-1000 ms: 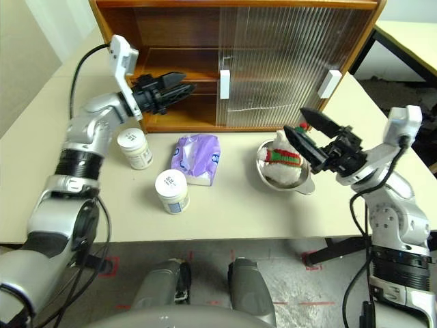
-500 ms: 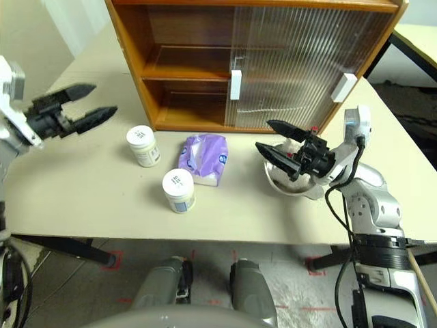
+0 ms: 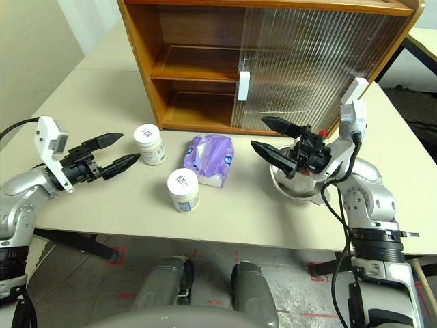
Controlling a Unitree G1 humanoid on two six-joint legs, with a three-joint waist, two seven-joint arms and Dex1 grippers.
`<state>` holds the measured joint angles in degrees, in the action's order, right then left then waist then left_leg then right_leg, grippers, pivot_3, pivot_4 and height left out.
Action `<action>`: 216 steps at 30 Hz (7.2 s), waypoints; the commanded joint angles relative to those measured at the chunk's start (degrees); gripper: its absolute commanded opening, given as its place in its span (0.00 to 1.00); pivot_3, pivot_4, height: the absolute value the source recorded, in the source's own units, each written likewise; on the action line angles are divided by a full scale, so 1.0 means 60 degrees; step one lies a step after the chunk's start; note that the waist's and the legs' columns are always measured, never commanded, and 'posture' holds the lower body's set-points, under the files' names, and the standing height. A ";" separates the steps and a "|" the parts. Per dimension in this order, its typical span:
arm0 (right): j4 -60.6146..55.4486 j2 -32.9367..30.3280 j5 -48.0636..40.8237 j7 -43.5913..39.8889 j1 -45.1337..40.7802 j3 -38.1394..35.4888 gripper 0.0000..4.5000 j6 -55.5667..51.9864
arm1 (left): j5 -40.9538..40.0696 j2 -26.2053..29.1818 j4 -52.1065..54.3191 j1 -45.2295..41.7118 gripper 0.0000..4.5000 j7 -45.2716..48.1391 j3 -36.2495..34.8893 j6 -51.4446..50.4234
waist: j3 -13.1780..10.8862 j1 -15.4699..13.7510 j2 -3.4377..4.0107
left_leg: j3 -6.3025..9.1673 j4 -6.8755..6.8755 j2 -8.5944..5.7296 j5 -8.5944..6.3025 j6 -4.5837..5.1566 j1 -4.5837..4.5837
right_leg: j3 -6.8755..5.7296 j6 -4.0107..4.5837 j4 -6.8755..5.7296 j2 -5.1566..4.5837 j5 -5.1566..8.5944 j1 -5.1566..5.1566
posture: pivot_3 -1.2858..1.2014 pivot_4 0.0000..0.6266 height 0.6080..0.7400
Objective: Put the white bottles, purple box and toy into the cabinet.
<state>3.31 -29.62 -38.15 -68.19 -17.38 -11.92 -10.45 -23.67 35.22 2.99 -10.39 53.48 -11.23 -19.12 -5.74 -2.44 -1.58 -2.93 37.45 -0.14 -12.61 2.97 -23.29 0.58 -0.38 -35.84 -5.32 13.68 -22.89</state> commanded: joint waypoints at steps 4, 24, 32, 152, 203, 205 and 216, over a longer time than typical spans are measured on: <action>-0.0310 -0.0187 0.0038 -0.0069 0.0327 -0.0233 1.00 0.0381 | 0.0600 -0.0377 -0.1076 -0.0296 0.99 -0.0458 0.0646 0.0403 | 0.0002 -0.0004 -0.0001 | 0.0000 -0.0003 0.0000 0.0001 0.0000 -0.0002 | -0.0014 0.0002 0.0002 0.0001 0.0002 -0.0001 | 0.54 0.08 1.00; -0.0723 -0.0058 0.0002 0.0284 0.0613 -0.0213 1.00 0.0490 | 0.1773 -0.1260 -0.4564 -0.2039 0.86 -0.0199 0.2023 0.1772 | 0.0059 0.0099 -0.0029 | -0.0037 0.0019 0.0004 0.0003 0.0002 -0.0003 | -0.0026 -0.0026 -0.0001 0.0024 -0.0014 -0.0003 | 0.51 0.07 1.00; -0.0913 -0.0101 -0.0160 0.0434 0.0972 -0.0435 1.00 0.0404 | 0.1850 -0.1423 -0.4618 -0.2110 0.69 0.0001 0.2214 0.1702 | 0.0060 0.0224 -0.0029 | -0.0036 0.0023 0.0003 0.0002 0.0002 -0.0002 | -0.0030 -0.0026 0.0000 0.0013 -0.0015 0.0005 | 0.51 0.09 1.00; -0.2259 0.0852 -0.0262 0.2490 0.1467 0.0403 1.00 -0.0828 | 0.4543 -0.5041 -1.3263 -0.9312 0.99 -0.5663 0.1168 0.3467 | -0.0178 0.0547 -0.0145 | -0.0056 0.0117 -0.0016 0.0028 0.0046 -0.0161 | -0.0034 -0.0146 0.0000 0.0074 -0.0121 -0.0089 | 0.49 0.17 1.00; -0.1103 0.1410 0.0010 0.1875 0.0805 0.0449 1.00 -0.0192 | 0.3766 -0.4234 -1.1312 -0.7750 0.01 -0.4797 0.0919 0.4978 | -0.0168 0.0554 -0.0134 | -0.0064 0.0132 -0.0017 0.0035 0.0057 -0.0156 | -0.0023 -0.0142 -0.0008 0.0068 -0.0153 -0.0087 | 0.50 0.15 1.00; -0.1033 0.1392 0.0029 0.1865 0.0710 0.0468 1.00 -0.0208 | 0.3804 -0.4295 -1.1345 -0.7810 0.01 -0.4955 0.0977 0.5007 | -0.0168 0.0575 -0.0134 | -0.0064 0.0132 -0.0013 0.0035 0.0057 -0.0152 | -0.0018 -0.0141 -0.0009 0.0069 -0.0160 -0.0087 | 0.50 0.15 1.00; -0.1253 0.1502 -0.0011 0.1912 0.0840 0.0548 1.00 -0.0279 | 0.4138 -0.4344 -1.1939 -0.8334 0.01 -0.6056 0.1213 0.4734 | -0.0169 0.0669 -0.0135 | -0.0069 0.0131 -0.0012 0.0055 0.0070 -0.0148 | -0.0023 -0.0149 -0.0017 0.0080 -0.0175 -0.0087 | 0.50 0.17 1.00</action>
<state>-2.96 -20.47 -38.20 -56.70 -12.78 -8.98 -12.25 0.24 8.78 -67.26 -59.01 18.67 -4.06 10.15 -6.76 1.57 -2.39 -3.35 38.24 -0.22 -12.28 3.39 -24.18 0.44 -1.28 -35.94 -4.84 12.62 -23.41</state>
